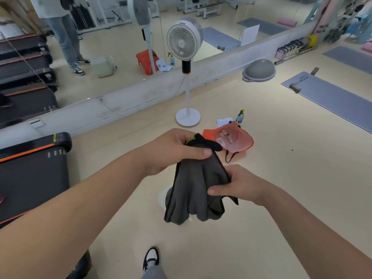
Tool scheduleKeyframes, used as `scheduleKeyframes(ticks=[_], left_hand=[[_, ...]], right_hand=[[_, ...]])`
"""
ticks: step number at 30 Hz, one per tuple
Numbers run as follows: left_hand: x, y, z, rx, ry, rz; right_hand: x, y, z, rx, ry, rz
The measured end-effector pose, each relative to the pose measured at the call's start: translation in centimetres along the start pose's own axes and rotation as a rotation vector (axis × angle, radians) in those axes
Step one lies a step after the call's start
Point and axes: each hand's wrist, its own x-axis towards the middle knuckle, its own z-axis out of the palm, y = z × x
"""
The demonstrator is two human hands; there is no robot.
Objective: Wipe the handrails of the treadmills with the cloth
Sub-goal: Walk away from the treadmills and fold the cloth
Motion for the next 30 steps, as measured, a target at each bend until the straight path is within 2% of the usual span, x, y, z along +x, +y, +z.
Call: scheduleKeyframes(ticks=[3, 6, 10, 12, 16, 18, 20, 22, 24, 27, 30], left_hand=[[-0.3, -0.8, -2.5, -0.062, 0.068, -0.019], [-0.4, -3.0, -5.5, 0.000, 0.122, -0.055], [1.0, -8.1, -9.5, 0.236, 0.201, -0.115], [2.5, -11.2, -11.3, 0.350, 0.190, -0.137], [7.1, -17.8, -13.1, 0.397, 0.157, -0.150], [9.9, -21.7, -13.2, 0.367, 0.174, -0.176], [12.6, -26.4, -13.0, 0.305, 0.278, -0.162], [15.1, -30.8, -12.2, 0.184, 0.414, -0.115], [17.4, -35.2, -11.0, 0.037, 0.473, -0.078], [21.0, -42.1, -8.9, -0.022, 0.463, -0.070], [23.5, -48.3, -7.5, -0.025, 0.546, -0.023]], right_hand=[[1.5, 1.5, 1.0, 0.023, 0.015, 0.058], [3.3, 2.1, 1.4, 0.040, 0.009, 0.067], [7.1, 2.9, 1.6, -0.140, 0.126, 0.121], [9.5, 3.4, 1.7, -0.199, 0.157, 0.160], [15.9, 6.9, 1.4, -0.420, 0.173, 0.174], [19.4, 10.6, 1.5, -0.509, 0.256, 0.159], [22.6, 15.0, 1.8, -0.439, 0.427, 0.158], [25.2, 19.3, 2.1, -0.232, 0.591, 0.170], [27.8, 23.8, 2.6, -0.043, 0.681, 0.167], [32.1, 31.0, 3.2, 0.081, 0.749, 0.154], [35.8, 37.2, 3.9, 0.040, 0.709, 0.101]])
